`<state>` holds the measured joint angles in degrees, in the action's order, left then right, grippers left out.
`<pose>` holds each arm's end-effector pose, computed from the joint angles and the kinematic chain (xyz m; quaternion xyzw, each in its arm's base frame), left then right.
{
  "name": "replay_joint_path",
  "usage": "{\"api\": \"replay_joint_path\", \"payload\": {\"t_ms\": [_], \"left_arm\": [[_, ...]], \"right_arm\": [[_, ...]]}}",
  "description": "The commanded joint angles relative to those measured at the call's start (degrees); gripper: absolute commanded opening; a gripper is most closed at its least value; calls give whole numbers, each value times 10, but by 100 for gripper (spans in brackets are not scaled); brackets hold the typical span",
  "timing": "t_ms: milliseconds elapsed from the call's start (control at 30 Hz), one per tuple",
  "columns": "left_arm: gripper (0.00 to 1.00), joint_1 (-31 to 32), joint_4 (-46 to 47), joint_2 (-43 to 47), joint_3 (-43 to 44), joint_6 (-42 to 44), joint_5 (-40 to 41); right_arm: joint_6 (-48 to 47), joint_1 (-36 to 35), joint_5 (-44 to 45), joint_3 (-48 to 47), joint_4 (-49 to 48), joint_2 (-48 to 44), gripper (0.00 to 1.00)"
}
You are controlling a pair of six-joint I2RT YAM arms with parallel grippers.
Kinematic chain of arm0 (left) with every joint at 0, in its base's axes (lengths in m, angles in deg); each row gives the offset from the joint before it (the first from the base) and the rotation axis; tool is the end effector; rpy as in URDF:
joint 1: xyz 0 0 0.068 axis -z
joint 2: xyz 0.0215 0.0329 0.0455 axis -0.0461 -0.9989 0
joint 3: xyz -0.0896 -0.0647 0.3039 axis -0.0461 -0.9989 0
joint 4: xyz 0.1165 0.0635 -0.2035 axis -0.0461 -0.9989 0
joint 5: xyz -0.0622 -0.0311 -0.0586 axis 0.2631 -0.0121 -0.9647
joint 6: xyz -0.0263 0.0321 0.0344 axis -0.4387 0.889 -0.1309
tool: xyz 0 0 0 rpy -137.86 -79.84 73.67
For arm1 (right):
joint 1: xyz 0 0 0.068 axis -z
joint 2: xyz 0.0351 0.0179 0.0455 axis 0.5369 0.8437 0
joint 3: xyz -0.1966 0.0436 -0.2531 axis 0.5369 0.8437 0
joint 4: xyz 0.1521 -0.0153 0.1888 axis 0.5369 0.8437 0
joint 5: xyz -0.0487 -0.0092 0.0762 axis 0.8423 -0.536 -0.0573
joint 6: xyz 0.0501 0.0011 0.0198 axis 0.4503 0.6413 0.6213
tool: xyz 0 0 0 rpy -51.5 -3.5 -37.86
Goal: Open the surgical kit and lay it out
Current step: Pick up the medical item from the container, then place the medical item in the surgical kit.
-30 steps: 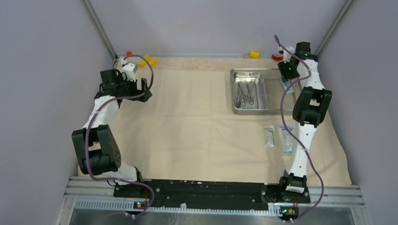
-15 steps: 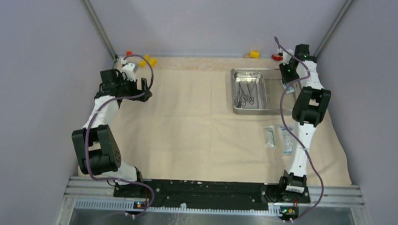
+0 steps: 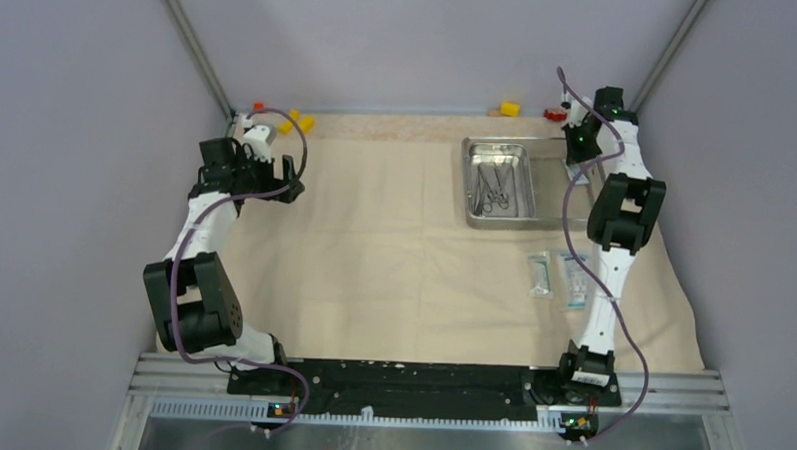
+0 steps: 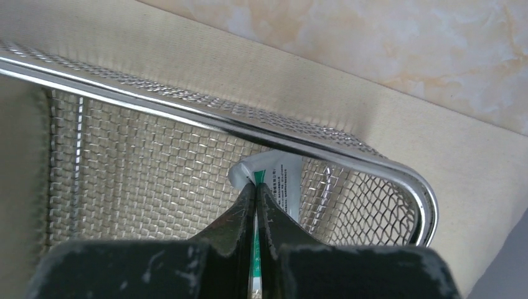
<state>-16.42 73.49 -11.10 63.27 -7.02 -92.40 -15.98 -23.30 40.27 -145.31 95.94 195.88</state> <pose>0.3005 0.0541 0.3276 0.1145 0.8681 -0.1471 0.4601 0.5526 -0.0822 0.2255 -0.1546 0.9486 0.0150 0.2756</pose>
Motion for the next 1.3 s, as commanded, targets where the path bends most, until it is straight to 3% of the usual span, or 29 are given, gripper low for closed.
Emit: {"api": "replay_joint_path", "payload": {"t_ms": [0, 233, 467, 800, 967, 1267], "left_arm": [[99, -1, 19, 27, 12, -3, -19], [99, -1, 21, 35, 8, 3, -17], [99, -1, 28, 41, 3, 8, 26], [99, -1, 54, 66, -25, 17, 75], [99, -1, 54, 49, -15, 9, 88], [99, -1, 46, 39, -5, 14, 153]], "right_arm": [[44, -4, -34, 8, 0, -88, 0], [101, -24, -13, 144, -58, -209, 0], [162, -68, 14, 360, -125, -384, 0], [291, -124, -63, 655, -193, -597, 0], [313, -150, -64, 740, -186, -640, 0], [317, -185, -24, 803, -182, -660, 0]]}}
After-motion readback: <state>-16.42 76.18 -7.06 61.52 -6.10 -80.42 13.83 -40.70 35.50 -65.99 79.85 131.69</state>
